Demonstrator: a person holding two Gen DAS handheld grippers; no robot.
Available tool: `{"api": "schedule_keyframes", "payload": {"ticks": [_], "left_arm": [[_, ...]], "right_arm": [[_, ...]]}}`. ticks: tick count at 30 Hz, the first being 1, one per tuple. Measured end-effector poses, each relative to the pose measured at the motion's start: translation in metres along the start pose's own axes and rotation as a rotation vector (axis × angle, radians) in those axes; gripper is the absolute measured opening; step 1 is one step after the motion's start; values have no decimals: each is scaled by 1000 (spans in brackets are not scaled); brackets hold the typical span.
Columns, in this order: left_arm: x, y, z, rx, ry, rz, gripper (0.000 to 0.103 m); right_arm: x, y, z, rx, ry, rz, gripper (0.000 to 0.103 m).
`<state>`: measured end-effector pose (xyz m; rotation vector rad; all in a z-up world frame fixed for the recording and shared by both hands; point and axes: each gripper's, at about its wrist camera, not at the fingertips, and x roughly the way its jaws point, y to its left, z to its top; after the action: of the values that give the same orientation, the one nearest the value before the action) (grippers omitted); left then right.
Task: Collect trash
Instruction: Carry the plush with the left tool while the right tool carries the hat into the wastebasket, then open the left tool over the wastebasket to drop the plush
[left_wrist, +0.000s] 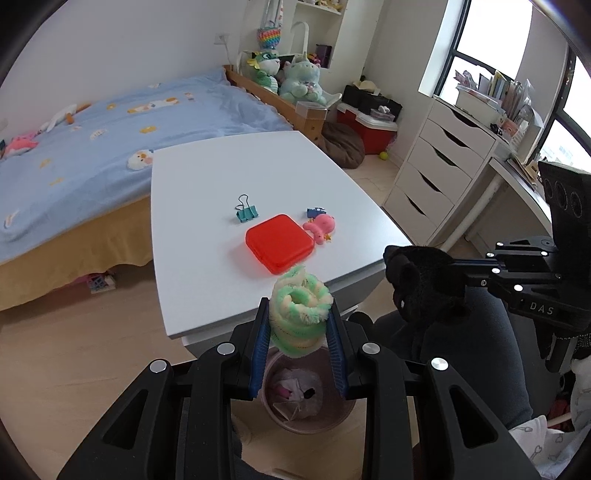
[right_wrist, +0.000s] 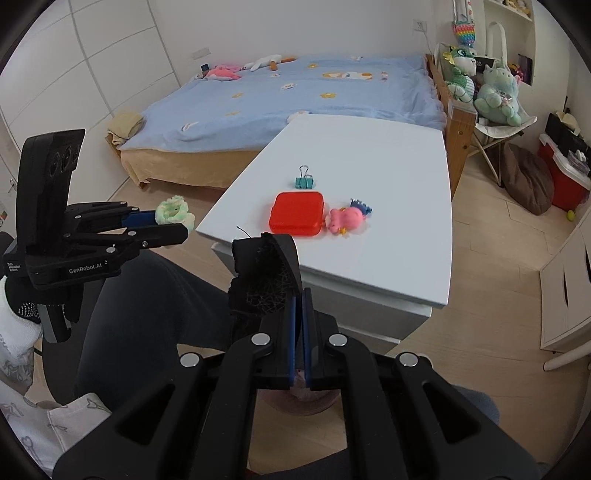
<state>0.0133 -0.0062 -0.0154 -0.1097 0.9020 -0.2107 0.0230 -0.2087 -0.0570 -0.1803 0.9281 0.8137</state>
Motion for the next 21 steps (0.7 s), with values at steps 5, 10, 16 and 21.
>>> {"api": "schedule_keyframes", "payload": {"ticks": [5,10,16,21], "left_arm": [[-4,-4,-14,0,14,8,29],[-10,-5,-19,-3,11,12,29],[-13,-5,-18,-4,4,17,29],[-10,-6,-19,-1,12,13,29]], "right_arm": [[6,9,-17,-8,29,19,3],[11,14,-22,-15,45,47,3],[13,12,-22,-6,45,10,72],[11,2,-20,45,23,0,96]]}}
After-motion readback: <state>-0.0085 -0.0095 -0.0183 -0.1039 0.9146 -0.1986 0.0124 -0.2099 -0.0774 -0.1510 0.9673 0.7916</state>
